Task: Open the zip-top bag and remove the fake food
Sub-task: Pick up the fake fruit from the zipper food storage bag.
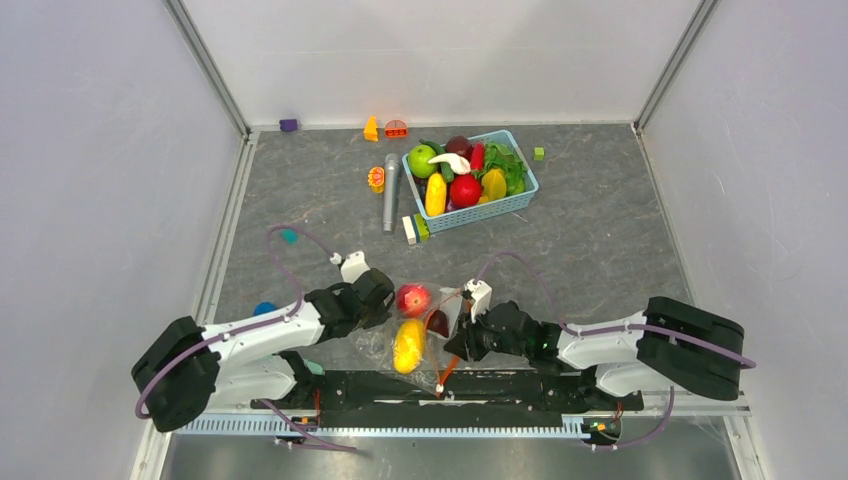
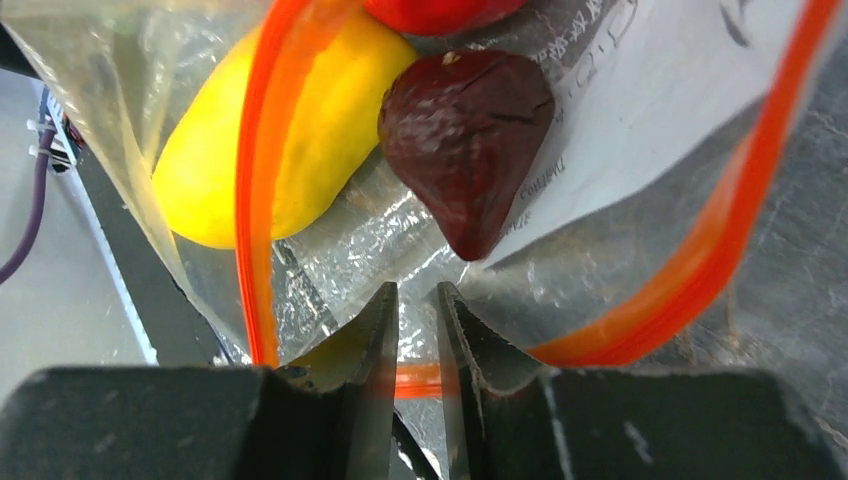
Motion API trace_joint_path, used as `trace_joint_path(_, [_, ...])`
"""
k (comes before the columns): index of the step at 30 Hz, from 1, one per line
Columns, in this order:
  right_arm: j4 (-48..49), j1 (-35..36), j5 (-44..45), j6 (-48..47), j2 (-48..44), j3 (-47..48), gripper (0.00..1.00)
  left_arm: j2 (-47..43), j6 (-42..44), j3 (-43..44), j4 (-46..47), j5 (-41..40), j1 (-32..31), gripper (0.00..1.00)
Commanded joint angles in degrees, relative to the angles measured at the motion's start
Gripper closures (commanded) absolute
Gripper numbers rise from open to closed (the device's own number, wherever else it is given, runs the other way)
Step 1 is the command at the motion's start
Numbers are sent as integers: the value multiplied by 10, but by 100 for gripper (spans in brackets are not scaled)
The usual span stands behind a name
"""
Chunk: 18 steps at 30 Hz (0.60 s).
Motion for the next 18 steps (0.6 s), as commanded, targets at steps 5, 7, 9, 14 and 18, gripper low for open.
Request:
trace_joint_path(5, [59,3,-25,14,32,48,72,48,-3,-8,47,3,-15,98])
trace_joint_path(7, [54,3,-20,14,29,49,72,47,-5,-9,47,2,-16,98])
trace_joint_path(9, [49,3,-17,13,24,47,71,43,-9,-13,47,-1,-17,98])
trace_joint_path(14, [78,3,-49,20,28,45,65,57,-13,-13,49,-2,-22,98])
trace_joint_path(18, [98,2,-62,32,48,48,64,77,-19,-11,58,-2,-37,98])
